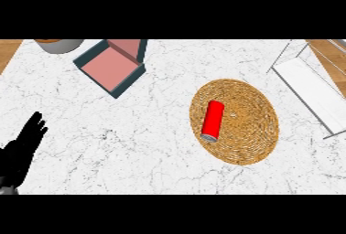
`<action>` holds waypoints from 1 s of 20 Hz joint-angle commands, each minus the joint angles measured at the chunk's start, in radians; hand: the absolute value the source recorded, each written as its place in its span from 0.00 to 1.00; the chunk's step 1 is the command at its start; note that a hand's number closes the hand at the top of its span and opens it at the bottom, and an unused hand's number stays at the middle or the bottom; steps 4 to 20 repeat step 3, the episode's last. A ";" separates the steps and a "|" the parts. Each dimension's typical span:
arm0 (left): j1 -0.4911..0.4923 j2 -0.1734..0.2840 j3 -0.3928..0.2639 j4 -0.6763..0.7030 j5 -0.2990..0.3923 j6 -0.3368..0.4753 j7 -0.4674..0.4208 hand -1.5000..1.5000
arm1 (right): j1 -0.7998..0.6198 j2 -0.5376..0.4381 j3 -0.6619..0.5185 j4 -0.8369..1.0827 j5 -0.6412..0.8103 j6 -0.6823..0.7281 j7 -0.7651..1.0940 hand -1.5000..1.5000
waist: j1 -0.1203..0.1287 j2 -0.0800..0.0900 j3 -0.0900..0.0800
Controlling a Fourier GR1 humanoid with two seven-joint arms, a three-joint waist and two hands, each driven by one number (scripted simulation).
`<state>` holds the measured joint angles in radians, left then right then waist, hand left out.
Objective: Pick the cupcake from the placemat and place it in the tiered shelf
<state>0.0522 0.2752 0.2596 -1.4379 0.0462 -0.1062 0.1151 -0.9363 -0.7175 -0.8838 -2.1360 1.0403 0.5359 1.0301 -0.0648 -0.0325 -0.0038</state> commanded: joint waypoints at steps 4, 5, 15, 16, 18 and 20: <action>0.037 0.000 0.019 0.002 -0.008 0.018 -0.010 0.50 | -0.053 -0.062 -0.079 -0.155 -0.059 0.353 0.165 0.00 | -0.032 -0.018 -0.003; 0.037 0.000 0.019 0.002 -0.008 0.018 -0.010 0.50 | -0.053 -0.062 -0.079 -0.155 -0.059 0.353 0.165 0.00 | -0.032 -0.018 -0.003; 0.037 0.000 0.019 0.002 -0.008 0.018 -0.010 0.50 | -0.053 -0.062 -0.079 -0.155 -0.059 0.353 0.165 0.00 | -0.032 -0.018 -0.003; 0.037 0.000 0.019 0.002 -0.008 0.018 -0.010 0.50 | -0.053 -0.062 -0.079 -0.155 -0.059 0.353 0.165 0.00 | -0.032 -0.018 -0.003; 0.037 0.000 0.019 0.002 -0.008 0.018 -0.010 0.50 | -0.053 -0.062 -0.079 -0.155 -0.059 0.353 0.165 0.00 | -0.032 -0.018 -0.003; 0.037 0.000 0.019 0.002 -0.008 0.018 -0.010 0.50 | -0.053 -0.062 -0.079 -0.155 -0.059 0.353 0.165 0.00 | -0.032 -0.018 -0.003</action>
